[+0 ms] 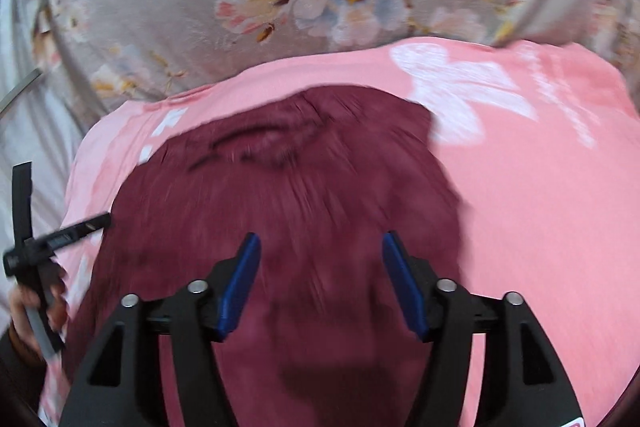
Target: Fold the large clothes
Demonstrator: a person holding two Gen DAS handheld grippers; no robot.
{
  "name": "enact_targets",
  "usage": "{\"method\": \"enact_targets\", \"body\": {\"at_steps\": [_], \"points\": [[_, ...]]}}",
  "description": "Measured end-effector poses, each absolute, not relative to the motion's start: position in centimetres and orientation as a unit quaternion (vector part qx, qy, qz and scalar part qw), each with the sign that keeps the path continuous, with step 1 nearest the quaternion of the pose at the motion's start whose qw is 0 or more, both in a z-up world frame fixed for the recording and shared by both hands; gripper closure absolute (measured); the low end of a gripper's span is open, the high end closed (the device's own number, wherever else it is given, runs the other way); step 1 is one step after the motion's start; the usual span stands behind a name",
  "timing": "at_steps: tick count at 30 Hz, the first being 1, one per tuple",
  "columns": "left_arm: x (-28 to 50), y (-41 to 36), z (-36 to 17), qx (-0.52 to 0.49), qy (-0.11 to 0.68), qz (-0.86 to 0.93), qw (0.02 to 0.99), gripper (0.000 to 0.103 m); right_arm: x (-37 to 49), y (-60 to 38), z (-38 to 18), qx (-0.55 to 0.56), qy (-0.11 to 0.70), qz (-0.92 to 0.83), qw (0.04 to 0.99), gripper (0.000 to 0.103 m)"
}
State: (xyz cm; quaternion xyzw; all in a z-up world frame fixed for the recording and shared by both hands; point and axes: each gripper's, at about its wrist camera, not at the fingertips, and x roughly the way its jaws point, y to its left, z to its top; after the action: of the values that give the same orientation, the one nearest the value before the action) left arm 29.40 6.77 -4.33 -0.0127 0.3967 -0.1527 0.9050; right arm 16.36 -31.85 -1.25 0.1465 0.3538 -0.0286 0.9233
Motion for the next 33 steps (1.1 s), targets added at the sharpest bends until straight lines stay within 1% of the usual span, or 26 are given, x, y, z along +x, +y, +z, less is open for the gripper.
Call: {"method": "enact_targets", "body": {"at_steps": [2,4,8,12,14,16,17,18,19,20,21,22,23,24,27,30,33], "points": [[25.8,10.4,-4.9,-0.025,0.403,-0.145,0.903,0.014,10.4,-32.8,-2.4,0.155,0.355,-0.043,0.921,0.034],[22.0,14.6,-6.1,-0.061,0.421,-0.140,0.894,0.014,4.2,-33.7,-4.3,0.191,0.347,-0.058,0.916,0.034],[16.6,20.1,-8.7,-0.122,0.444,-0.128,0.878,0.014,-4.4,-34.9,-8.1,0.246,0.357,-0.072,0.899,0.032],[13.7,21.7,-10.8,-0.162,0.452,-0.138,0.866,0.014,-7.7,-34.8,-10.9,0.286,0.365,-0.072,0.883,0.032],[13.4,21.4,-11.7,-0.190,0.452,-0.155,0.858,0.014,-7.6,-34.8,-12.3,0.317,0.362,-0.062,0.874,0.031],[13.4,20.8,-12.0,-0.196,0.442,-0.144,0.863,0.015,-7.2,-34.5,-12.8,0.324,0.349,-0.064,0.877,0.030],[13.5,20.5,-11.9,-0.196,0.438,-0.142,0.866,0.017,-6.9,-34.3,-12.8,0.324,0.341,-0.065,0.880,0.030],[13.6,20.1,-11.9,-0.201,0.437,-0.141,0.866,0.028,-6.5,-34.3,-12.8,0.328,0.337,-0.065,0.880,0.030],[13.7,19.9,-11.9,-0.207,0.440,-0.141,0.862,0.035,-5.9,-34.2,-12.8,0.336,0.334,-0.067,0.878,0.030],[13.9,19.7,-11.8,-0.212,0.443,-0.144,0.859,0.054,-5.7,-34.2,-12.8,0.341,0.333,-0.068,0.876,0.038],[14.0,19.5,-11.7,-0.216,0.448,-0.141,0.856,0.073,-5.3,-34.0,-12.8,0.343,0.335,-0.065,0.875,0.065],[13.9,19.3,-11.5,-0.216,0.451,-0.139,0.855,0.078,-4.6,-33.5,-12.6,0.335,0.344,-0.062,0.875,0.079],[13.7,19.3,-11.2,-0.218,0.448,-0.143,0.855,0.088,-4.4,-33.1,-12.4,0.329,0.347,-0.062,0.876,0.087],[13.3,19.2,-10.7,-0.216,0.443,-0.145,0.858,0.092,-4.5,-32.7,-12.0,0.322,0.344,-0.061,0.880,0.093],[11.8,19.6,-9.0,-0.217,0.423,-0.159,0.866,0.097,-5.5,-31.4,-10.4,0.297,0.324,-0.054,0.896,0.097],[9.6,20.6,-6.8,-0.230,0.403,-0.179,0.867,0.098,-7.8,-31.0,-8.5,0.297,0.297,-0.040,0.907,0.098],[6.2,22.2,-4.5,-0.245,0.378,-0.200,0.870,0.099,-11.9,-30.6,-5.6,0.286,0.257,-0.032,0.923,0.099]]}}
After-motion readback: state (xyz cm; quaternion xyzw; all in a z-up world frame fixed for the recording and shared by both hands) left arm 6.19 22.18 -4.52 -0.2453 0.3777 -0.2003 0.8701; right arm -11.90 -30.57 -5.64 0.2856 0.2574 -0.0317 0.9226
